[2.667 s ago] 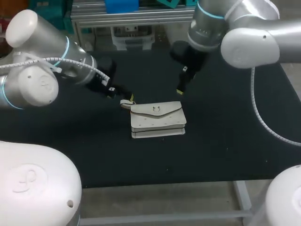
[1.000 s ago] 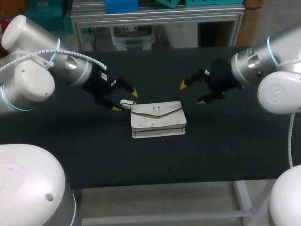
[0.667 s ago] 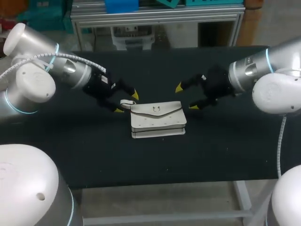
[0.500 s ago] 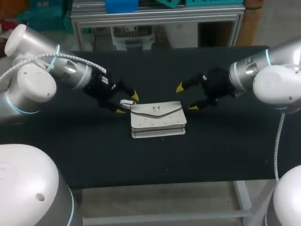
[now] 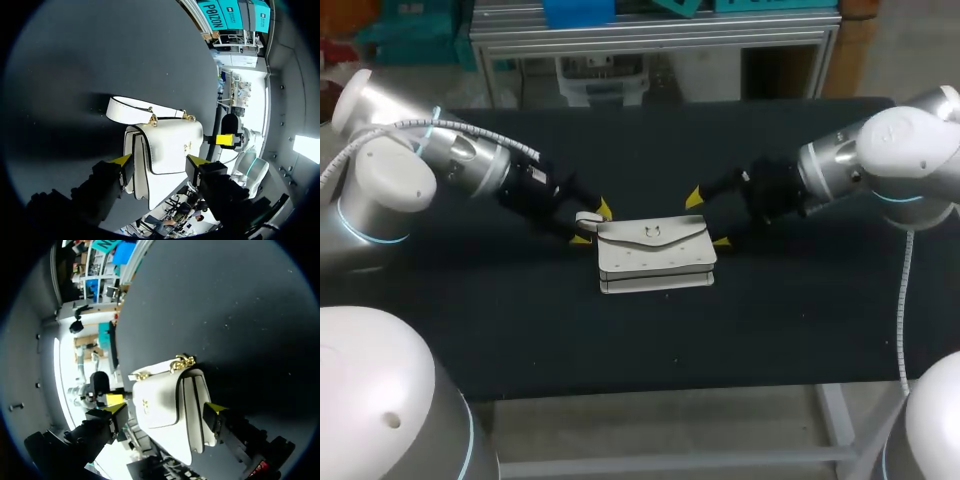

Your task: Pick up the bag, open it, inspect its contents, close it, and place it on the opposite side

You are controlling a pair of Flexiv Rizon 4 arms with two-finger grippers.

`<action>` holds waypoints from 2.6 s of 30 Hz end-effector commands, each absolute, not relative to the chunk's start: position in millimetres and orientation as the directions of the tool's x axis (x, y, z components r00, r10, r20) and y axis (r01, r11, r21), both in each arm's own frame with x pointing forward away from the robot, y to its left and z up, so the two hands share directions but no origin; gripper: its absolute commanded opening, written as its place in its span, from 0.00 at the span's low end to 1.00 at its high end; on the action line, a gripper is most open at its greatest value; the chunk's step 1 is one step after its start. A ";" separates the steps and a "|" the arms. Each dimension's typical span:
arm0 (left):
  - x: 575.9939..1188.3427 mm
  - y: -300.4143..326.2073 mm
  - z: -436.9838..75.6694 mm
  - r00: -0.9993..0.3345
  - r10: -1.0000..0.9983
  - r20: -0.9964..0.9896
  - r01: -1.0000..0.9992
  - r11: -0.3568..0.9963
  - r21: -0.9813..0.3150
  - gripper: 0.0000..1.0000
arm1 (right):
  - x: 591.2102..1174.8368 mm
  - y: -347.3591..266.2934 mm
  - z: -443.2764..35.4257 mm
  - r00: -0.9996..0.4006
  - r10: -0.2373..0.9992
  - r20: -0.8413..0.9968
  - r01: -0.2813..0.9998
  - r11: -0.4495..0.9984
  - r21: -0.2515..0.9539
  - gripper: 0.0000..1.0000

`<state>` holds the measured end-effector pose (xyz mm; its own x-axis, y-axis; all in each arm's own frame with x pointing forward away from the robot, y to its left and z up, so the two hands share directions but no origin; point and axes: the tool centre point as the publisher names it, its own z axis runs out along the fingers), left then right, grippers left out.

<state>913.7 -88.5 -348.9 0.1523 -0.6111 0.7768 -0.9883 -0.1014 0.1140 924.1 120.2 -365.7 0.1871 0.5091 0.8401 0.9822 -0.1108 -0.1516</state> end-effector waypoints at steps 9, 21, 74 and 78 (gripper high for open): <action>912.4 -94.5 -356.9 0.165 -0.574 0.802 -0.986 -0.066 0.155 0.62 | 922.9 122.4 -358.1 0.171 0.494 0.852 0.983 -0.023 -0.184 0.73; 904.5 -101.9 -368.8 0.183 -0.532 0.827 -0.980 -0.026 0.200 0.56 | 919.9 131.8 -381.1 0.197 0.495 0.846 0.976 -0.021 -0.215 0.63; 904.2 -119.0 -396.1 0.197 -0.482 0.854 -0.975 -0.006 0.221 0.45 | 909.8 135.5 -393.0 0.091 0.501 0.861 0.992 -0.117 -0.037 0.52; 904.3 -118.7 -396.8 0.201 -0.475 0.857 -0.974 -0.006 0.225 0.45 | 910.7 133.2 -396.6 0.100 0.496 0.863 0.990 -0.133 -0.038 0.49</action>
<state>900.2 -112.7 -383.1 0.2006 -0.4824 0.8526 -0.9747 -0.0112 0.2230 911.9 130.2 -390.3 0.1020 0.5021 0.8587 0.9909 -0.1276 -0.0431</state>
